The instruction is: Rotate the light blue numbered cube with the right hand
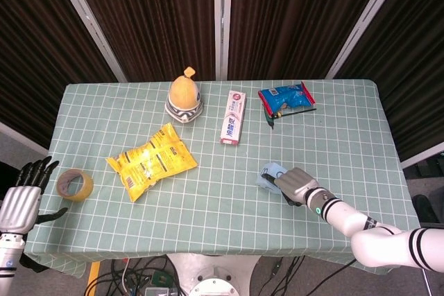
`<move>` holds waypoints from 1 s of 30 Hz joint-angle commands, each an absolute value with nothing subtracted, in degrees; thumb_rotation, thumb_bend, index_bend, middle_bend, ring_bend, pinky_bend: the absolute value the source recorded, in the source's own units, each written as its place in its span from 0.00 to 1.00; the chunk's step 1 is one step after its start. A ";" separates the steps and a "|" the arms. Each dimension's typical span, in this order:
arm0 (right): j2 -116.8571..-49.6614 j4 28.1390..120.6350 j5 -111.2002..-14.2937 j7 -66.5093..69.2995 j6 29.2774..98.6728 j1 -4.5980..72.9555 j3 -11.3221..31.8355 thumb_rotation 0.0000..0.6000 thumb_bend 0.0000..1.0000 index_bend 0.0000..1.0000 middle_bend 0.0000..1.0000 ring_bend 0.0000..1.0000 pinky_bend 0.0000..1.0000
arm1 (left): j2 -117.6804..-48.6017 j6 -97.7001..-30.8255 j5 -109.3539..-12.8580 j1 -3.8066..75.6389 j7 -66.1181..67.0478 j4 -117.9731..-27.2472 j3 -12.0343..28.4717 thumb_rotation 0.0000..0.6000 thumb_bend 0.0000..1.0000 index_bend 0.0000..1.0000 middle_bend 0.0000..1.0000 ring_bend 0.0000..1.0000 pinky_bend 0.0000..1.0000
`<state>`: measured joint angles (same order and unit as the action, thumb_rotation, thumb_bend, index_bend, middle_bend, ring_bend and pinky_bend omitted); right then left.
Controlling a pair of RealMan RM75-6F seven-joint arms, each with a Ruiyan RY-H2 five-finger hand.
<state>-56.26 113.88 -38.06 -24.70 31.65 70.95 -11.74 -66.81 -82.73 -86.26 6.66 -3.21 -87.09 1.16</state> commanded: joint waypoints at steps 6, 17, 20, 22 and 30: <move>-55.78 115.79 -38.36 -25.62 32.65 72.08 -13.15 1.00 1.00 0.04 0.92 0.80 0.69 | -66.80 -82.76 -86.19 6.61 -3.14 -87.10 1.20 1.00 0.00 0.07 0.00 0.00 0.01; -55.71 115.89 -39.45 -24.32 32.58 72.00 -13.51 1.00 1.00 0.05 0.92 0.80 0.69 | -66.45 -83.05 -86.24 6.51 -2.82 -87.53 1.30 1.00 0.00 0.07 0.00 0.00 0.01; -55.61 116.09 -39.98 -24.29 32.73 71.94 -13.67 1.00 1.00 0.05 0.92 0.80 0.69 | -66.45 -83.10 -86.17 6.47 -2.88 -87.51 1.35 1.00 0.00 0.07 0.00 0.00 0.01; -55.54 116.38 -40.41 -23.88 33.38 71.60 -13.35 1.00 1.00 0.03 0.92 0.80 0.69 | -66.53 -83.06 -86.12 6.45 -2.91 -87.40 1.33 1.00 0.00 0.07 0.00 0.00 0.01; -54.87 118.24 -50.15 -18.06 40.90 64.50 -8.48 1.00 1.00 0.00 0.92 0.80 0.70 | -66.79 -82.93 -86.03 6.49 -2.88 -87.19 1.39 1.00 0.00 0.07 0.00 0.00 0.01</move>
<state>-55.22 117.53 -46.83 -20.19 38.38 67.06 -10.22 -66.79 -82.93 -86.02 6.48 -2.88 -87.19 1.39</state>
